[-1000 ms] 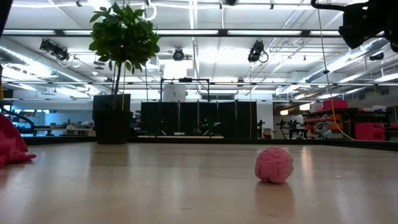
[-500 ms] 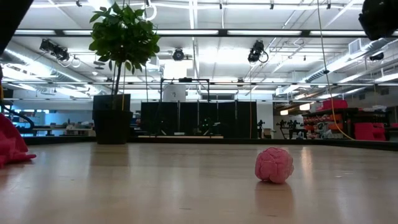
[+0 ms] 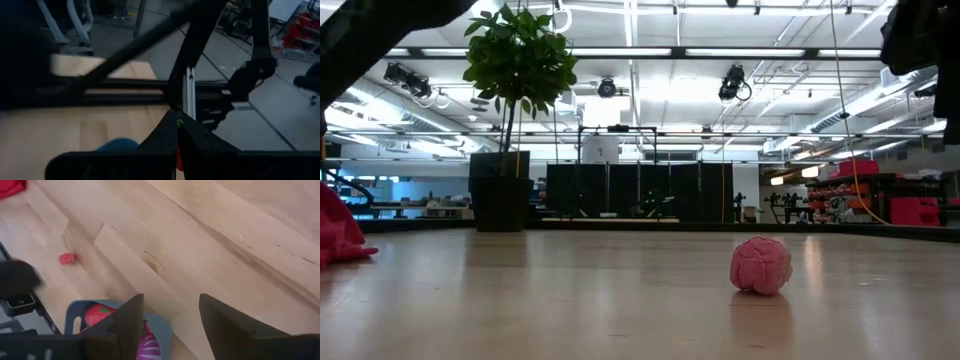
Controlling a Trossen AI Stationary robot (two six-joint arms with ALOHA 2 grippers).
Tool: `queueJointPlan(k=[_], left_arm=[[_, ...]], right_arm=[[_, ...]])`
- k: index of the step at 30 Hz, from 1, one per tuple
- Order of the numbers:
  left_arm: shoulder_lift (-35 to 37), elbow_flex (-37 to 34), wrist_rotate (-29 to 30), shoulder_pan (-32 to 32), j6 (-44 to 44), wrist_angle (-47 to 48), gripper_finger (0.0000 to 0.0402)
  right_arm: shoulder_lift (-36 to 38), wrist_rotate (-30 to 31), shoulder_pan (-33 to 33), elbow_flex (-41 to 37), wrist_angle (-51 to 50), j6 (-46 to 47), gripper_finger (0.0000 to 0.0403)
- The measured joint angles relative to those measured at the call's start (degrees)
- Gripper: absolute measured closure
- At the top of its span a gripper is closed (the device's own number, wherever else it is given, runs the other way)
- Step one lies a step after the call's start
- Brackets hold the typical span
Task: Pick and placing Produce into tupperware
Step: Put the cherry into the bin
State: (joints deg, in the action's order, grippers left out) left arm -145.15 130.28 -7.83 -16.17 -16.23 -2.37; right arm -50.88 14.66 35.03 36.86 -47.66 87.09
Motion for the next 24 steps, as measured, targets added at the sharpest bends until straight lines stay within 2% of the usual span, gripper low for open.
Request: queueJointPlan(k=[3, 10, 19, 24], left_arm=[[-2.6, 2.2, -0.6, -1.0, 1.1, 1.0, 0.0396], [-5.0, 2.2, -0.8, -2.7, 3.2, 4.2, 0.0390], [-5.8, 2.2, 4.8, -1.5, 5.0, 10.0, 0.0392], [-5.8, 2.2, 5.2, -0.1, 5.0, 9.8, 0.0378]], right_arm=[[0.0, 0.0, 0.0, 0.0, 0.0, 0.2, 0.0201], [0.0, 0.3, 0.0, 0.0, 0.0, 0.3, 0.0201], [-0.1, 0.3, 0.0, 0.0, 0.2, 0.4, 0.0203], [-0.1, 0.3, 0.0, 0.0, 0.2, 1.8, 0.0203]])
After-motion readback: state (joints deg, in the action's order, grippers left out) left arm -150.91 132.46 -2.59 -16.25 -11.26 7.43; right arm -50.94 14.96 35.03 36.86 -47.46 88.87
